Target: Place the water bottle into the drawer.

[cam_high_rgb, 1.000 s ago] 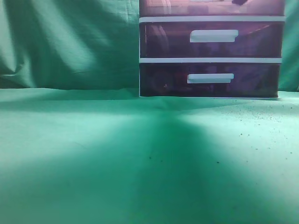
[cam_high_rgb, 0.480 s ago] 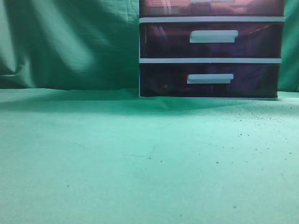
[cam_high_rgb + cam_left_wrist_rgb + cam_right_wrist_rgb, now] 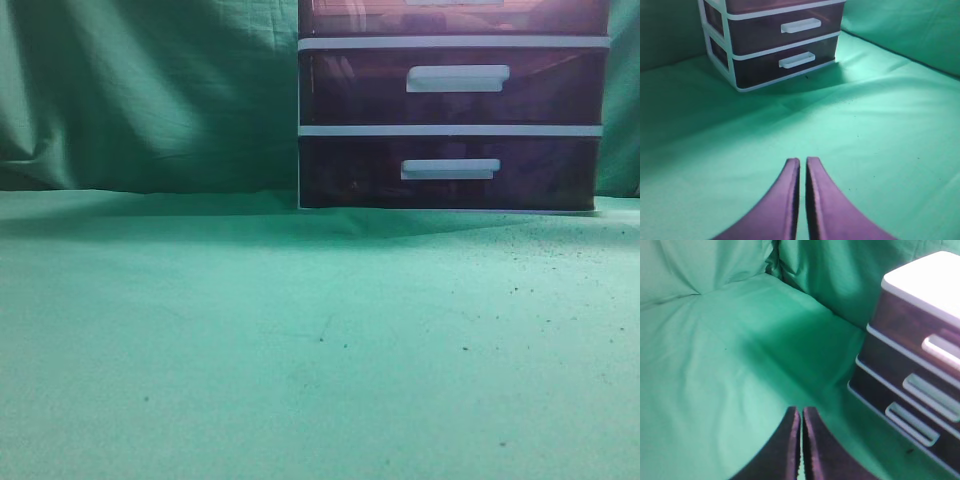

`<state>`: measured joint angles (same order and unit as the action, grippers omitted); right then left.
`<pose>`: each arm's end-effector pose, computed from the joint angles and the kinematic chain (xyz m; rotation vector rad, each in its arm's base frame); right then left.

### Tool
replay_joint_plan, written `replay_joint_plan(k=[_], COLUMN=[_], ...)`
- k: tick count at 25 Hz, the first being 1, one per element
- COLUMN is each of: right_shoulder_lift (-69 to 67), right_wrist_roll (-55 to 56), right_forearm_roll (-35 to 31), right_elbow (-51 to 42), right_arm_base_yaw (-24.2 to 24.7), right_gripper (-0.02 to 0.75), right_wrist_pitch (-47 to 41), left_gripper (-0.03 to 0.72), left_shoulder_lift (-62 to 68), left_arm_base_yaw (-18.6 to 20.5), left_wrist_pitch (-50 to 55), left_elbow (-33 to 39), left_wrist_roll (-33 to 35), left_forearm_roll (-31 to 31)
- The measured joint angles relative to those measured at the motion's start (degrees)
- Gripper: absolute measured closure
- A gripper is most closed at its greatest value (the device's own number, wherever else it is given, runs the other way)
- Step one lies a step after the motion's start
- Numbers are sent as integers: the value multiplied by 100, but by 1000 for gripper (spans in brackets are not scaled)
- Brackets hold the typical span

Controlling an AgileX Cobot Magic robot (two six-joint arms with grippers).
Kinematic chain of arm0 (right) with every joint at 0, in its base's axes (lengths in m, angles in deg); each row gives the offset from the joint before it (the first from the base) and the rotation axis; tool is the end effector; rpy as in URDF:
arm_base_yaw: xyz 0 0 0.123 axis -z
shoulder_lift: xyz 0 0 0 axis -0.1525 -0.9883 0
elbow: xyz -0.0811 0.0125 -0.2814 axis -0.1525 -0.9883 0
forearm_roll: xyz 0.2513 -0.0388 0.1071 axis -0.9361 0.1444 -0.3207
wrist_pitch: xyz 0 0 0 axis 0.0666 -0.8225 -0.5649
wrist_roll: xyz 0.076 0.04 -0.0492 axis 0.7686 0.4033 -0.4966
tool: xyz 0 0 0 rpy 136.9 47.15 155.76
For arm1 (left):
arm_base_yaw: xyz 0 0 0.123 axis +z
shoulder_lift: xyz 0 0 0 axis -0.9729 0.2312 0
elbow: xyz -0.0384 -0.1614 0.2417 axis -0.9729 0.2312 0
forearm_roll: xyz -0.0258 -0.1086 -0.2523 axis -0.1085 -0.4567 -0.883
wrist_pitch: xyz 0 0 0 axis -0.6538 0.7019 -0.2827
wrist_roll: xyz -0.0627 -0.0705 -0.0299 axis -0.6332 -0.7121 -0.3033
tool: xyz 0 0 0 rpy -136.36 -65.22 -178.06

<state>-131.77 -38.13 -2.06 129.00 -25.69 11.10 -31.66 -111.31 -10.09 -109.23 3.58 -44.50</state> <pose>0.1611 0.0977 0.4283 -0.8946 1.7834 0.4743 0.0553 -0.0480 0.3408 0.5832 1.7763 -0.5186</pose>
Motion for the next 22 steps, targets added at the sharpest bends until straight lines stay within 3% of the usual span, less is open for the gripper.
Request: replay_joint_plan(k=[6, 11, 22], right_shoulder_lift=[1314, 2249, 2564], right_wrist_roll=[-148, -652, -719], right_forearm_roll=[-778, -1618, -1828], right_elbow=[-1411, -2386, -3238], right_arm_base_yaw=[0, 0, 0], right_gripper=[738, 738, 738], right_wrist_pitch=[454, 542, 931], left_gripper=[688, 688, 688], left_shoulder_lift=[-1160, -1288, -1288], left_arm_base_yaw=[0, 0, 0], left_wrist_pitch=[-817, -1644, -2382], left_elbow=[1157, 1843, 2831], left_wrist_roll=[-62, -115, -115], left_forearm_roll=[0, 0, 47])
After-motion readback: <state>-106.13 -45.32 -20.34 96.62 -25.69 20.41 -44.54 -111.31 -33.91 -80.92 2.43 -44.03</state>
